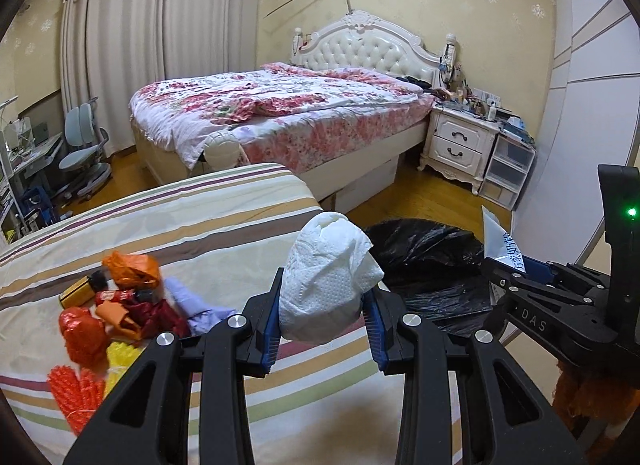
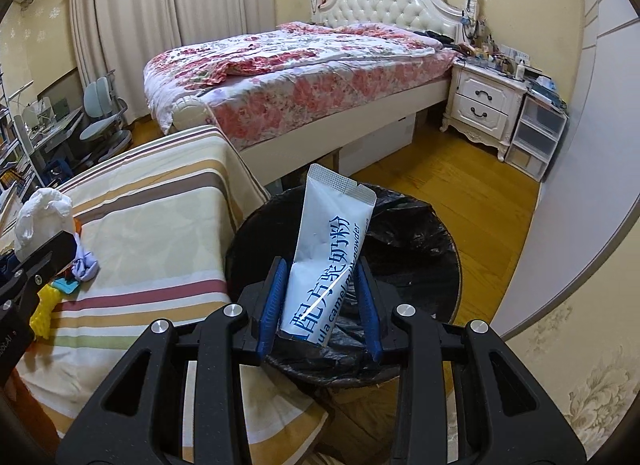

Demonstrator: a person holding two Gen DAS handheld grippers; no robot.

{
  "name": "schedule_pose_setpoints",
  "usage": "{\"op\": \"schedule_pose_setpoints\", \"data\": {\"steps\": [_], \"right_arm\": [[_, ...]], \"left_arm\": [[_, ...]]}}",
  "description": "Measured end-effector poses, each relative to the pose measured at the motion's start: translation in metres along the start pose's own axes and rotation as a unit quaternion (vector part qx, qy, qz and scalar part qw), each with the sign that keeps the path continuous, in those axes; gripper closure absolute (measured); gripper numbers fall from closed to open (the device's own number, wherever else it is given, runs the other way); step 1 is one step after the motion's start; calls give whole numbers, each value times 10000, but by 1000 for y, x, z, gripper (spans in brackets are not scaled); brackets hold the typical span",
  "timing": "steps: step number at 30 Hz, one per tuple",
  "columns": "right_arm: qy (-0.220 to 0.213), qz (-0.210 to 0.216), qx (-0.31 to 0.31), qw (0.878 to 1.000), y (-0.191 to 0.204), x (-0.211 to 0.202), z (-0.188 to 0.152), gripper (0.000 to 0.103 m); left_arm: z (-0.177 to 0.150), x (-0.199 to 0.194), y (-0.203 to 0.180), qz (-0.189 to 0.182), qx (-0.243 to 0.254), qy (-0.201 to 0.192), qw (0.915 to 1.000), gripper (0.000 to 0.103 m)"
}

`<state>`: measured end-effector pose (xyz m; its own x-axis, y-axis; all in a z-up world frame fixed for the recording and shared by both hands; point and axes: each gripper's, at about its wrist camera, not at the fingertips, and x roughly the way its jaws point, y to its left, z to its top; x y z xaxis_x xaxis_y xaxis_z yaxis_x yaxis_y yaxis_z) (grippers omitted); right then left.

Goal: Collect trash
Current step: 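Carry tissue and tube over the black bin and open both tools, then move both tools back over the trash pile on the bed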

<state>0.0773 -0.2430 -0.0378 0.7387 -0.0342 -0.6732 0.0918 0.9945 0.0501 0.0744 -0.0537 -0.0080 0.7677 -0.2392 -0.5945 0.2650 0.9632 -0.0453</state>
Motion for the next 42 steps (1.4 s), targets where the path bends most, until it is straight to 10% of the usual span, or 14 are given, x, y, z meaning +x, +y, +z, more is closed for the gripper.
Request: {"op": "schedule_pose_setpoints", "data": {"steps": [32, 42], "right_arm": [[169, -162, 282, 9993, -50, 41, 19, 68], [88, -346, 456, 9983, -63, 38, 20, 56]], "left_arm": [[19, 99, -62, 54, 496, 546, 9973, 64], [21, 97, -64, 67, 528, 400, 9978, 29]]}}
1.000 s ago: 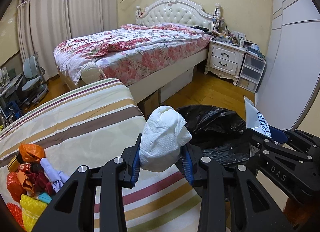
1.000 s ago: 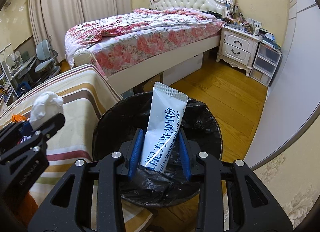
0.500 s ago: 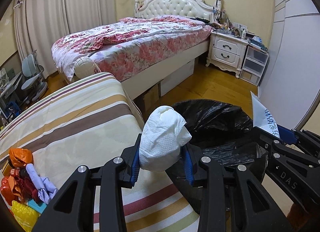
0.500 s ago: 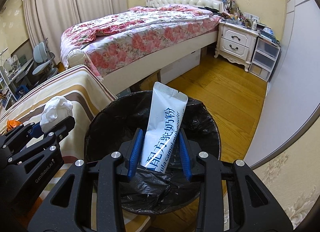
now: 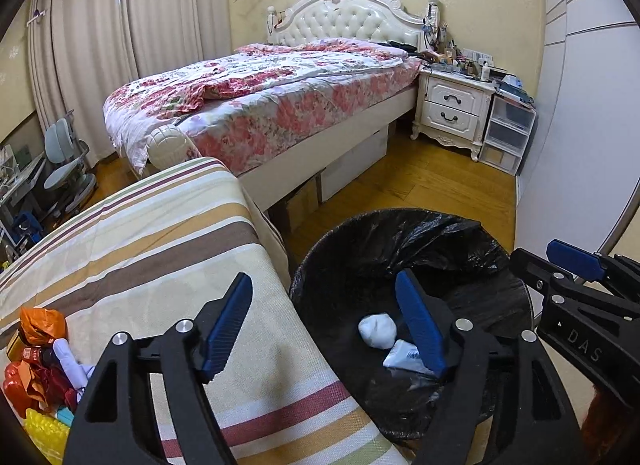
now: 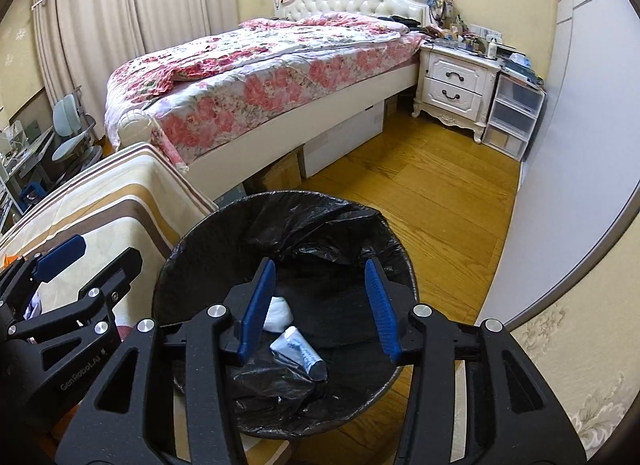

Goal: Collect trash
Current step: 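Move both tools back over the trash pile on the bed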

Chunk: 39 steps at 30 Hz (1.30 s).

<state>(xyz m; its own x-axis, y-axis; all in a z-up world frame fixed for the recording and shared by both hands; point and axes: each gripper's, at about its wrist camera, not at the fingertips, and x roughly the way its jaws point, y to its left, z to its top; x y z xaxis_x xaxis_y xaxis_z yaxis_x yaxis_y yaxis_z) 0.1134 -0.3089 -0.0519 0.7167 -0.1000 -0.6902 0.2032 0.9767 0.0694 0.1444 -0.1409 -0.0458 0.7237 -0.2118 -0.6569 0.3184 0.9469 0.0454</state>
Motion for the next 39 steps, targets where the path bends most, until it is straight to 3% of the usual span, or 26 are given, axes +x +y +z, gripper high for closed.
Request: {"op": "schedule_pose_setpoints", "data": {"steps": [10, 19, 28, 39], "right_arm": [[-64, -76, 124, 9999, -8, -9, -1, 46], [-145, 10, 148, 9998, 4, -30, -6, 41], [-120, 286, -60, 9995, 39, -55, -26, 38], [-64, 755, -509, 9958, 101, -84, -54, 37]], "left_arm": [[1, -3, 3, 41, -62, 13, 10000, 27], [-8, -34, 22, 245, -225, -26, 9994, 27], [-31, -80, 59, 511, -494, -19, 9975, 27], [-68, -138, 122, 1124, -939, -100, 9892, 26]]}}
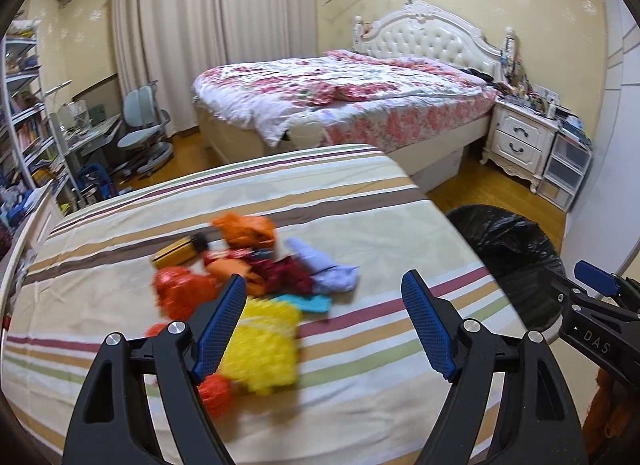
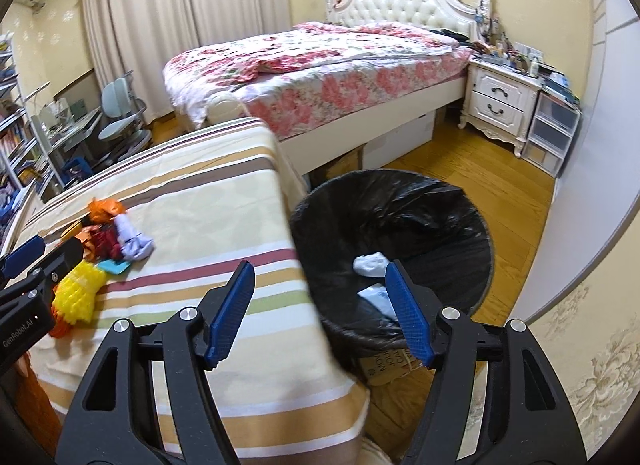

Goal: Collect trash
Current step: 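Move both tools back over the trash pile on the bed, then grasp the yellow foam net with the right tool while the left tool grasps the orange net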

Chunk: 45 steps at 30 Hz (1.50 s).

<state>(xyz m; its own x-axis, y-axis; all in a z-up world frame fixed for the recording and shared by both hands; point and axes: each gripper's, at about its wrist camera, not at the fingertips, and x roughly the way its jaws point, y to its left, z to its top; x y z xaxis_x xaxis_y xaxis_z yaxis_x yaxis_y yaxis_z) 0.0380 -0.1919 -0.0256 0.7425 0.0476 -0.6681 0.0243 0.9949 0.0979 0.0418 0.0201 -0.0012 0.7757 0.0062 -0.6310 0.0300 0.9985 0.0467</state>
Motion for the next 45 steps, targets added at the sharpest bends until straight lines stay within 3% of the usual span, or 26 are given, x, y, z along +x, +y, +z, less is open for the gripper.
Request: {"op": "schedule_pose_setpoints", "data": {"steps": [8, 17, 26, 36, 38, 39, 45], "right_arm": [[54, 463, -467, 9978, 64, -7, -7, 37], [177, 981, -1036, 9896, 143, -3, -10, 37], [371, 1283, -1498, 9797, 201, 6, -16, 37], [786, 1292, -1532, 9766, 219, 31, -22, 38], [861, 1367, -1526, 9750, 219, 32, -24, 46], [900, 1424, -1513, 9740, 220, 32, -25, 56], [768, 1402, -1592, 9742, 217, 21, -25, 60]], "left_arm": [[-20, -17, 66, 523, -459, 19, 9976, 26], [-48, -26, 143, 1153, -875, 112, 9894, 25], [-67, -27, 193, 1532, -1146, 247, 9812, 25], [-73, -22, 207, 1481, -1312, 324, 9797, 25], [-74, -21, 206, 1430, -1317, 340, 9803, 25], [-74, -21, 204, 1407, -1318, 348, 9806, 25], [-72, -21, 193, 1262, -1287, 348, 9830, 25]]}}
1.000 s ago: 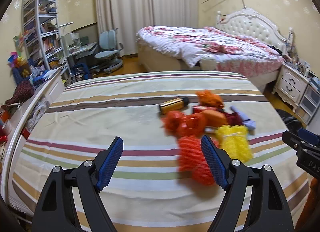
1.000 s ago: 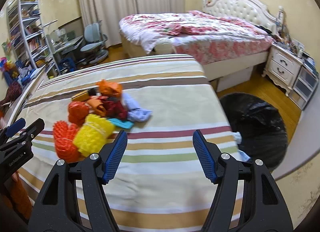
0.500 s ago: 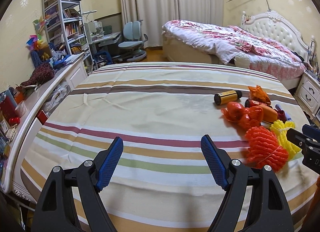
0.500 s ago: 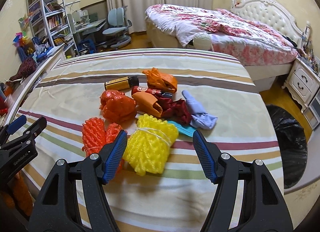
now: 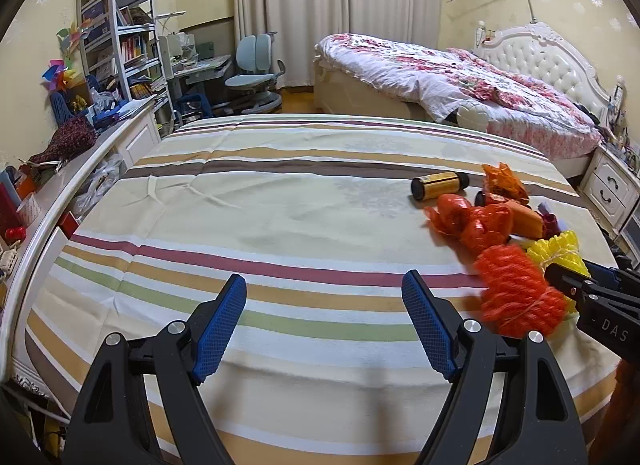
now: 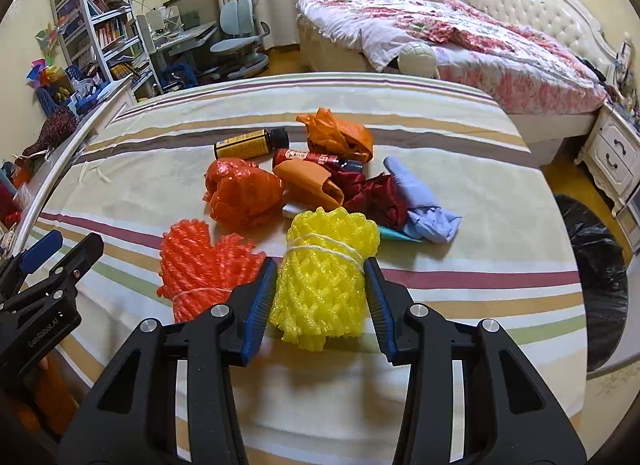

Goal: Collect trash
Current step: 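Grasp the yellow foam net with the right tool while the left tool grasps the orange net, then carry both foam nets over the black bin and open both tools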

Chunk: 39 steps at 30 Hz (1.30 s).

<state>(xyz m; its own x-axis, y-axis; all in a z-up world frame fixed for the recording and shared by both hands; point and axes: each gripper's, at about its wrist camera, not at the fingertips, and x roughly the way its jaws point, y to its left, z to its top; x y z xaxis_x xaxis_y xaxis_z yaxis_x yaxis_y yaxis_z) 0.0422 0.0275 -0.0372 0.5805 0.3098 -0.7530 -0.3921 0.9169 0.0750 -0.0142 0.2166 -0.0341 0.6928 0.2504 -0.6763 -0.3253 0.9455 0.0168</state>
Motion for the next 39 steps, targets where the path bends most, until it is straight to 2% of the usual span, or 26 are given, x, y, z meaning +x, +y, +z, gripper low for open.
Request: {"op": "schedule_pose_setpoints", "data": {"steps": [6, 17, 23, 28, 29, 31, 34, 39], "right_arm": [[-262, -165, 32, 9995, -13, -19, -3, 60], [-530, -490, 506, 9961, -72, -44, -24, 60], [-569, -527, 782, 9939, -97, -48, -36, 60], [-553, -488, 915, 9931, -110, -46, -42, 60], [-549, -477, 925, 9931, -111, -46, -43, 60], [-538, -457, 936, 9931, -112, -44, -43, 60], [-517, -435, 933, 9933, -113, -42, -44, 60], [-509, -430, 927, 9935, -113, -41, -45, 60]], "left_arm": [[1, -9, -21, -163, 117, -25, 9998, 25], [-3, -25, -89, -563, 536, -127, 9969, 24], [-10, -12, -120, -372, 733, -39, 9966, 23], [-14, -2, -123, -375, 703, 103, 9968, 23], [-15, 0, -122, -411, 662, 145, 9969, 24], [-16, 2, -120, -454, 630, 186, 9968, 38], [-18, 5, -116, -609, 576, 286, 9961, 46], [-21, 0, -113, -742, 572, 235, 9953, 51]]}}
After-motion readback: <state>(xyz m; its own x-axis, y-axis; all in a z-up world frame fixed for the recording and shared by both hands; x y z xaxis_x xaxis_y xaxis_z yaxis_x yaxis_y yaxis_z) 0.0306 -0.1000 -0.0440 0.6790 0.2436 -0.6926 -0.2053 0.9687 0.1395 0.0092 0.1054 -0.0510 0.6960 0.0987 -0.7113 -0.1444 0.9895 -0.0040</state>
